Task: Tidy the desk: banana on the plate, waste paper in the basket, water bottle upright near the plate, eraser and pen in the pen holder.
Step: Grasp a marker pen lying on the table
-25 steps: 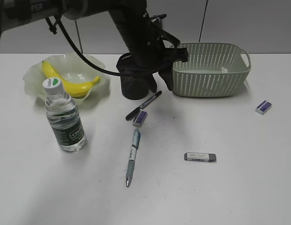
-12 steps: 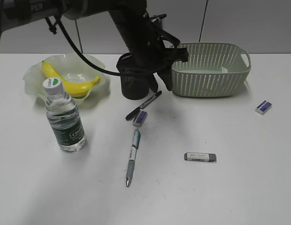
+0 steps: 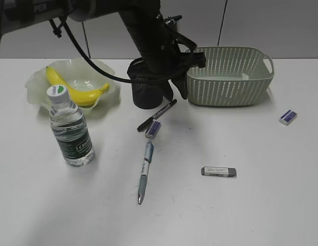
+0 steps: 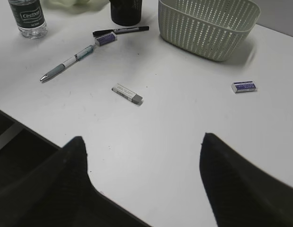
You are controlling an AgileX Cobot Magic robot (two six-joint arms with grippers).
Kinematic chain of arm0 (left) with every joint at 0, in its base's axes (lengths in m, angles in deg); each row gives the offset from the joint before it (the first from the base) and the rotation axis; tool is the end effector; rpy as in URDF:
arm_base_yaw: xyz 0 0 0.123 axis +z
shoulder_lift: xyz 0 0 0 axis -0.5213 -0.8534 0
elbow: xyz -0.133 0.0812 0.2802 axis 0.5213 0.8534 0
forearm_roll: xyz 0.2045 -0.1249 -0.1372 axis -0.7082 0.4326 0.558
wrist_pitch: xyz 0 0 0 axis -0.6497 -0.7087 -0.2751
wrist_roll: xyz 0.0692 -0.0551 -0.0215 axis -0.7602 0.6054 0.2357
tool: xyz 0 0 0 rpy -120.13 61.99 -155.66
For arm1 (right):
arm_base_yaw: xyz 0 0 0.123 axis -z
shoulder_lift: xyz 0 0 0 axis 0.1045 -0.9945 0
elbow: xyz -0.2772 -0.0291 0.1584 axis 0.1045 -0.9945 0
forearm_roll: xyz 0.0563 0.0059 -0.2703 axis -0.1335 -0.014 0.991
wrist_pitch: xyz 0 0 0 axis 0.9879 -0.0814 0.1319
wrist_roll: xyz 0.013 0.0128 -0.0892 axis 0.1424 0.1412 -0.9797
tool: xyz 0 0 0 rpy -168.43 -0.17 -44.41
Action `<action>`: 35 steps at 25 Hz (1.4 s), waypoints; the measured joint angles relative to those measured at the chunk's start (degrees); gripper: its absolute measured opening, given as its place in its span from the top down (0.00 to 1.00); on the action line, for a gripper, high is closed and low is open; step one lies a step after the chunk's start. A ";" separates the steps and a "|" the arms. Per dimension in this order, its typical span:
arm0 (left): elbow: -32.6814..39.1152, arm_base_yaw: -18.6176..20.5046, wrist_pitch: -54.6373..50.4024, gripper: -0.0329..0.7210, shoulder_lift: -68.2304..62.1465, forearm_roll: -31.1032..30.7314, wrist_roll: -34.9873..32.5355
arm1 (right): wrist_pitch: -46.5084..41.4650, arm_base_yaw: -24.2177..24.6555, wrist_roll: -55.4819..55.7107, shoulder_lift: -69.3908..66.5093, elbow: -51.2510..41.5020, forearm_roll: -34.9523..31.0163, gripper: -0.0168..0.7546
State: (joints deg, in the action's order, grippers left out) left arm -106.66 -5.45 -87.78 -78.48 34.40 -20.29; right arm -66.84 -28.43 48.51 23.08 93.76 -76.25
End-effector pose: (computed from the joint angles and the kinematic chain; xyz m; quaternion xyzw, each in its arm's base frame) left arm 0.4250 -0.3458 0.2400 0.1037 0.9746 -0.1848 0.0730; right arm -0.0144 -0.0151 0.2937 -0.2571 0.8027 0.1274 0.5229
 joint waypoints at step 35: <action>0.00 0.00 15.91 0.64 0.00 13.12 0.00 | 0.00 0.00 0.00 0.00 0.00 0.00 0.22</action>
State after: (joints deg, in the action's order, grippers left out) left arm -106.66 -5.45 -71.87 -78.48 47.52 -20.29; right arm -66.84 -28.43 48.51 23.08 93.76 -76.25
